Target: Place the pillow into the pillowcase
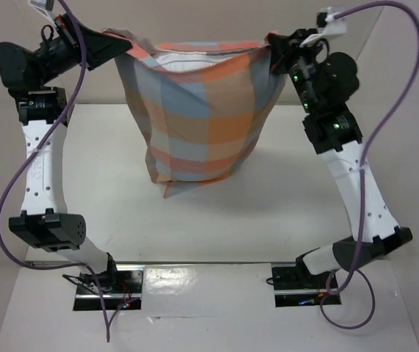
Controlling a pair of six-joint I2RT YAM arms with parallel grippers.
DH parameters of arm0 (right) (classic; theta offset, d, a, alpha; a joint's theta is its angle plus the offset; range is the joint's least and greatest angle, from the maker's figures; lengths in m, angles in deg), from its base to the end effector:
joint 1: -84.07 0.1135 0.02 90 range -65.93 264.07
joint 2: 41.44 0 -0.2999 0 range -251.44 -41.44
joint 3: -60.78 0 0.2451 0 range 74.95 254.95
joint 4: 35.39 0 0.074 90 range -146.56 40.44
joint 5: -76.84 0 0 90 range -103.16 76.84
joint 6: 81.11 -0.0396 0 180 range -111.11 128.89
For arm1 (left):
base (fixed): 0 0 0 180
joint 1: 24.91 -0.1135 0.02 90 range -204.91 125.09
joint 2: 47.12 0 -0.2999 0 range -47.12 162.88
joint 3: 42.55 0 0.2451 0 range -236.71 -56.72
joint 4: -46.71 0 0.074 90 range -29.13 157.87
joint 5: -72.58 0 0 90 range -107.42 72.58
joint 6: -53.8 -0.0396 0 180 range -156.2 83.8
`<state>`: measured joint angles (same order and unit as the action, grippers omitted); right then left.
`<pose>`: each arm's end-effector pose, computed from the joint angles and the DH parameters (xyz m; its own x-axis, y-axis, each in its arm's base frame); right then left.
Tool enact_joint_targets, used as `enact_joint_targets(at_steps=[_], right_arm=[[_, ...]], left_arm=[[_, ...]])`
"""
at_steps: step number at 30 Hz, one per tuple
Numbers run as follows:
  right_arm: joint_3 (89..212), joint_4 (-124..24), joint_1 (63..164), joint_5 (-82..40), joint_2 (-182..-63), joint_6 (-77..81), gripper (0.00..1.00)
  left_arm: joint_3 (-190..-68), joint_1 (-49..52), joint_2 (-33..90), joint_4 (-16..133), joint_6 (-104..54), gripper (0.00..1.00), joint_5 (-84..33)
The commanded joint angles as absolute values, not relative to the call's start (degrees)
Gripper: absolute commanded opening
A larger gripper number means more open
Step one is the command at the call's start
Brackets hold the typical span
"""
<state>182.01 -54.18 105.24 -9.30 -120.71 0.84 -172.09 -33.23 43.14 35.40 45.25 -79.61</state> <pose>0.2348 0.0881 0.6167 0.3209 0.2741 -0.9066 -0.3510 0.9235 0.1550 0.2720 0.0044 0.6400 -0.3690 -0.5202 -0.7702 0.8286 0.1913 -0.5262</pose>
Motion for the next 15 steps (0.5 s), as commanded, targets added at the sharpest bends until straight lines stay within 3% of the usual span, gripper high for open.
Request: enact_joint_targets(at_steps=[1, 9, 12, 15], right_arm=[[180.8, -50.7, 105.1, -9.4, -123.4, -1.3, 0.0], [203.0, -49.1, 104.5, -11.5, -124.4, 0.5, 0.0], [203.0, -43.3, 104.5, -12.6, -120.4, 0.5, 0.0], [203.0, -41.8, 104.5, -15.1, -119.1, 0.5, 0.0]], left_arm=[[-171.4, -32.3, 46.6, 35.1, 42.3, 0.0, -79.0], [-201.5, -36.7, 56.9, 28.5, 55.3, 0.0, -77.7], [-200.5, -43.3, 52.2, 22.3, 60.9, 0.0, -74.4], [-197.8, -45.5, 45.6, 24.8, 56.8, 0.0, -72.4]])
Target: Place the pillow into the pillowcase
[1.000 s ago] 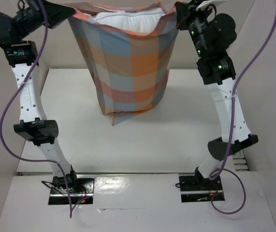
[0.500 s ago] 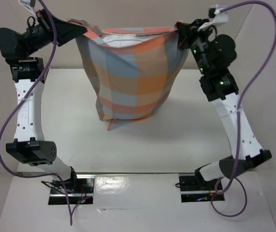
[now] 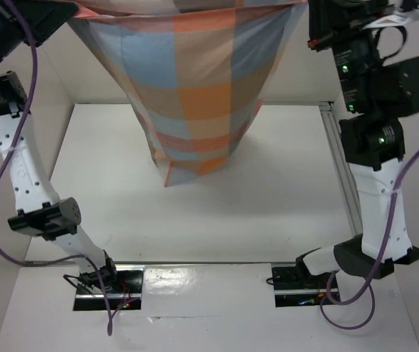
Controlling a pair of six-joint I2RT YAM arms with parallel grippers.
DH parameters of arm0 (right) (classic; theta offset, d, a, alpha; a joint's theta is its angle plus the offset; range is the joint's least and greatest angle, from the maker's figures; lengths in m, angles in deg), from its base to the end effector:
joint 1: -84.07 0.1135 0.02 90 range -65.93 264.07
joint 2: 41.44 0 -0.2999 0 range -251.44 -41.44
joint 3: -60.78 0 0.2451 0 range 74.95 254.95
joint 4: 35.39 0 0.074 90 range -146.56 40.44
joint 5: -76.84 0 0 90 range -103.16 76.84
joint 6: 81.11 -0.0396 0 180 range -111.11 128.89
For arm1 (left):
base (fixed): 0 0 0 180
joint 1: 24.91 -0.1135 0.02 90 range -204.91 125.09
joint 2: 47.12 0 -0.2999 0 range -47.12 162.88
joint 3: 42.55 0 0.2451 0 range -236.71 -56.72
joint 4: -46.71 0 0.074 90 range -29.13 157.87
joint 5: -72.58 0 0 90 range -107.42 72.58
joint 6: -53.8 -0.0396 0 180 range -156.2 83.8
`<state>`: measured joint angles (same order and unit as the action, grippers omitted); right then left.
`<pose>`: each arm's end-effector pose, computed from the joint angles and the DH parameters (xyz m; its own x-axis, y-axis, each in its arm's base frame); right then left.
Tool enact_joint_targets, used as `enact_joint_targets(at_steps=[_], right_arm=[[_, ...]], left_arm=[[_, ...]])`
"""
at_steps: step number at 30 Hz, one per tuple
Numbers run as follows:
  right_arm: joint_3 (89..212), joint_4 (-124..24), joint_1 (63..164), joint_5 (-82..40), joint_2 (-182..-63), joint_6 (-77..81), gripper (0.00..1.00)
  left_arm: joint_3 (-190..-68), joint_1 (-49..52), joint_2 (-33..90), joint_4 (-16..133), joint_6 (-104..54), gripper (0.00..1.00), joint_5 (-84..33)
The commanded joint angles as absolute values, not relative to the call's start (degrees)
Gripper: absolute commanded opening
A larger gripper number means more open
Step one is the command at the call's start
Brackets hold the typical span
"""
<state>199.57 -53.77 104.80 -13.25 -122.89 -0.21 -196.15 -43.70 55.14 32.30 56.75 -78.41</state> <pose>0.1833 0.0694 0.6878 0.5245 0.3676 -0.7680 -0.4436 0.8879 0.1220 0.2716 0.0558 0.6829 -0.2280 -0.5892 -0.7752 0.8526 0.2637 -0.4512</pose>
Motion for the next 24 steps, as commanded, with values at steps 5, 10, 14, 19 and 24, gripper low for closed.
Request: enact_joint_targets(at_steps=[5, 10, 14, 19, 24], right_arm=[[196.1, -44.3, 104.5, -15.1, -118.4, -0.6, 0.0], [182.0, -46.9, 104.5, -14.4, -117.2, -2.6, 0.0], [180.5, -48.0, 103.9, -13.9, -119.0, -3.3, 0.0], [198.7, -48.1, 103.9, -16.0, -121.2, -2.3, 0.0], [201.3, -42.4, 103.9, -15.4, -117.9, -0.6, 0.0]], left_arm=[[-188.3, -43.5, 41.8, 27.6, 52.1, 0.0, -73.3], [-174.7, -37.0, 41.3, 24.5, 51.4, 0.0, -76.4], [-172.4, -32.7, 44.6, 25.8, 49.8, 0.0, -78.0], [-200.1, -36.2, 54.7, 25.7, 58.6, 0.0, -77.7], [-196.8, -46.6, 47.8, 22.6, 60.8, 0.0, -72.1]])
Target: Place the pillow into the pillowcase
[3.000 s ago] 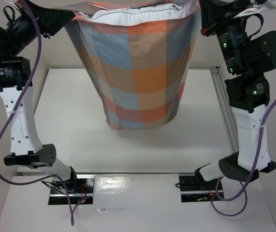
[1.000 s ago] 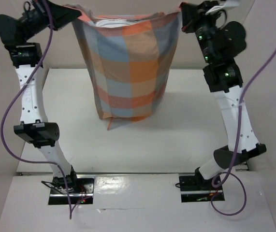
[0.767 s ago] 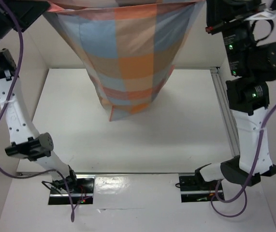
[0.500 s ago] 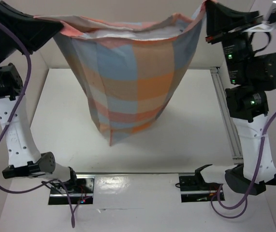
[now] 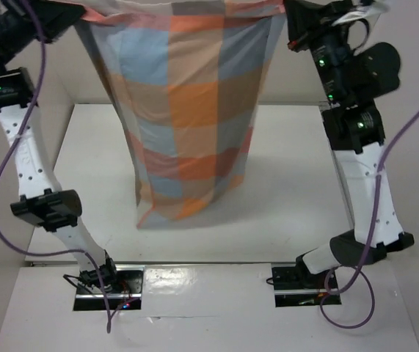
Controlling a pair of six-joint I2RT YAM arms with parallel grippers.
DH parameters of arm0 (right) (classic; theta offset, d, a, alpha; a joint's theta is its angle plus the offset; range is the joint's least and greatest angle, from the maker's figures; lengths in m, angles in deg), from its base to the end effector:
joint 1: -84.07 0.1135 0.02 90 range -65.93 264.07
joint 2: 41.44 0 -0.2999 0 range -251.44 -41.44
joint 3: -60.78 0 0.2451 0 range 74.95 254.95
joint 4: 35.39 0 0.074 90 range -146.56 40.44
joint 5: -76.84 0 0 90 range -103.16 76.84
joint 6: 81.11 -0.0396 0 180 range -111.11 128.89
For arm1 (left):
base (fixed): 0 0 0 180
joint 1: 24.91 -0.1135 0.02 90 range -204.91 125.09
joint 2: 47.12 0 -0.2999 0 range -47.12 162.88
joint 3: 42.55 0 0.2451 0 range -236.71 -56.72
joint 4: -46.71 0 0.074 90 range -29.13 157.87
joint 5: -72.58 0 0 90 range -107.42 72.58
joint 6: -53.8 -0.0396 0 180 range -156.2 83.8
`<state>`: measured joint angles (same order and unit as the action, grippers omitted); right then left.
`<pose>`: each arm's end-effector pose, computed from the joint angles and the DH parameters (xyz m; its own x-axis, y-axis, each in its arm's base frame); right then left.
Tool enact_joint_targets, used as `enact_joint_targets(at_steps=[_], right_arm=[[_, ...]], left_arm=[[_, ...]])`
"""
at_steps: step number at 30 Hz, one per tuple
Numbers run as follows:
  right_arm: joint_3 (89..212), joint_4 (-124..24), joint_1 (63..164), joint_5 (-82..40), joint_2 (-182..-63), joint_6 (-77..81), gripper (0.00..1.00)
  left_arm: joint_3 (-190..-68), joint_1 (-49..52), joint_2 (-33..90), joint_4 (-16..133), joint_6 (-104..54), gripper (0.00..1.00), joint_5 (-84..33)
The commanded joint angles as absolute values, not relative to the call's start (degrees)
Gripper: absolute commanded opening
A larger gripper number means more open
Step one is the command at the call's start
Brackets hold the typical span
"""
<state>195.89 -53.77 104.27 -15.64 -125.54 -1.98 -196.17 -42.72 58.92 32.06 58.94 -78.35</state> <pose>0.2237 0.0841 0.6636 0.4255 0.3573 -0.8315 -0.4678 0.8733 0.1359 0.3073 0.0624 0.6652 -0.3136 -0.6090 -0.7285 0.8176 0.2169 -0.5333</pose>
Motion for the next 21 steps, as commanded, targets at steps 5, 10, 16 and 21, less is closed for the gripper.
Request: enact_joint_targets(at_steps=[5, 10, 16, 21], right_arm=[[195.7, -44.8, 103.9, -13.2, -116.6, -0.1, 0.0], [183.1, -46.8, 103.9, -11.6, -116.6, -1.3, 0.0], [178.4, -50.4, 102.7, -11.7, -121.3, -2.4, 0.0], [189.0, -51.9, 102.1, -13.2, -123.9, -2.4, 0.0]], left_arm=[[-190.8, -41.9, 43.5, 29.1, 52.1, 0.0, -71.8], [-181.4, -36.6, 44.6, 29.5, 49.6, 0.0, -74.3], [-173.1, -31.2, 48.7, 31.0, 46.2, 0.0, -76.3], [-181.7, -31.1, 54.9, 20.8, 57.5, 0.0, -78.8]])
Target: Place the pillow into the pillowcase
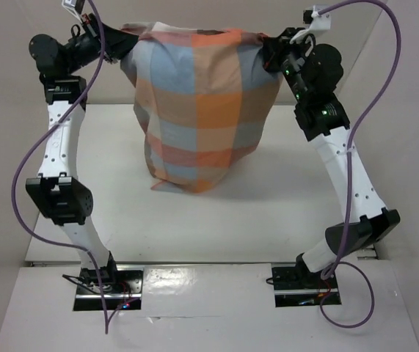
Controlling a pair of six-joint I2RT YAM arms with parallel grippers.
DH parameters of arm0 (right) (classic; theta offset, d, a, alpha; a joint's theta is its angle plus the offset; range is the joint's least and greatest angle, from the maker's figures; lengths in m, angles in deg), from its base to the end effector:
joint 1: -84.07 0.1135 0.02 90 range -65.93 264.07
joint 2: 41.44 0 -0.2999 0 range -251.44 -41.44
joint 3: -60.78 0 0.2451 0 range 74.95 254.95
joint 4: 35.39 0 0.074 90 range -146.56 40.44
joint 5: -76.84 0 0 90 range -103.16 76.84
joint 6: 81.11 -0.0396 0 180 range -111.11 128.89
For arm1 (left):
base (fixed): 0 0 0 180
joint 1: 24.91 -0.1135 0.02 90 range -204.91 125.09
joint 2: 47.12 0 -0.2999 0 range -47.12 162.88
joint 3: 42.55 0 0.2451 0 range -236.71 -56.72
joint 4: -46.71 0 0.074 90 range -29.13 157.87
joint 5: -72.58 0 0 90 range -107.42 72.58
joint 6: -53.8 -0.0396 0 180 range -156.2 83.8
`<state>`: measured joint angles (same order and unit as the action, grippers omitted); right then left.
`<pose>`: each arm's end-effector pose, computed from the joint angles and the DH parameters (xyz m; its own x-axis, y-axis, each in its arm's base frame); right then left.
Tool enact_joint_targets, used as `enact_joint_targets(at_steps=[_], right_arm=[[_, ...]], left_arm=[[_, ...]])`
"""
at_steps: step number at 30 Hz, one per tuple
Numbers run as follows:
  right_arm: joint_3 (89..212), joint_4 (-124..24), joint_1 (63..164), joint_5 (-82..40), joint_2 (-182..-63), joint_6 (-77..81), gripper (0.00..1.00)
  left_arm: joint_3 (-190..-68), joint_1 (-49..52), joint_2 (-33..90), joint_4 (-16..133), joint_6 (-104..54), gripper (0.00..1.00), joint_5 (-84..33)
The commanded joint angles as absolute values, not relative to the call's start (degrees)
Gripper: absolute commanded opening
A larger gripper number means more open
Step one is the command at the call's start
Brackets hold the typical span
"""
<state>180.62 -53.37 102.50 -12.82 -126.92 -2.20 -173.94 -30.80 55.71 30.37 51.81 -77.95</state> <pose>0.2920 0.0971 0.5828 0.2028 0.2703 -0.9412 -0.3564 0.9156 0.1862 0.3697 0.0035 0.5891 -0.5382 -0.5498 -0.6388 0.7213 0.0916 -0.6866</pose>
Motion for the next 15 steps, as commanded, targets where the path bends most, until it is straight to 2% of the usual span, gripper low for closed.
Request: enact_joint_targets(at_steps=[1, 2, 5, 8, 11, 15], right_arm=[[190.8, -51.3, 102.1, -13.2, -123.4, -2.4, 0.0], [192.5, -51.3, 102.1, -12.6, -122.8, -1.9, 0.0], [195.3, -46.8, 102.1, -12.0, -119.8, -1.4, 0.0], [197.8, -46.0, 102.1, -12.0, -119.1, -0.9, 0.0], [198.5, -47.0, 102.1, -12.5, -118.4, -0.9, 0.0], [192.2, -45.7, 102.1, -11.9, -116.4, -1.4, 0.0]], left_arm=[[-185.2, -31.7, 55.6, 20.8, 58.1, 0.0, -78.8], [-193.8, -32.4, 56.4, 25.5, 57.4, 0.0, -77.8], [-204.1, -36.7, 56.9, 30.8, 56.0, 0.0, -75.0], [-195.9, -42.4, 50.3, 23.5, 59.7, 0.0, -72.3], [-192.9, -43.3, 47.2, 23.5, 58.2, 0.0, -72.3], [-191.5, -43.3, 45.7, 22.9, 57.6, 0.0, -73.3]])
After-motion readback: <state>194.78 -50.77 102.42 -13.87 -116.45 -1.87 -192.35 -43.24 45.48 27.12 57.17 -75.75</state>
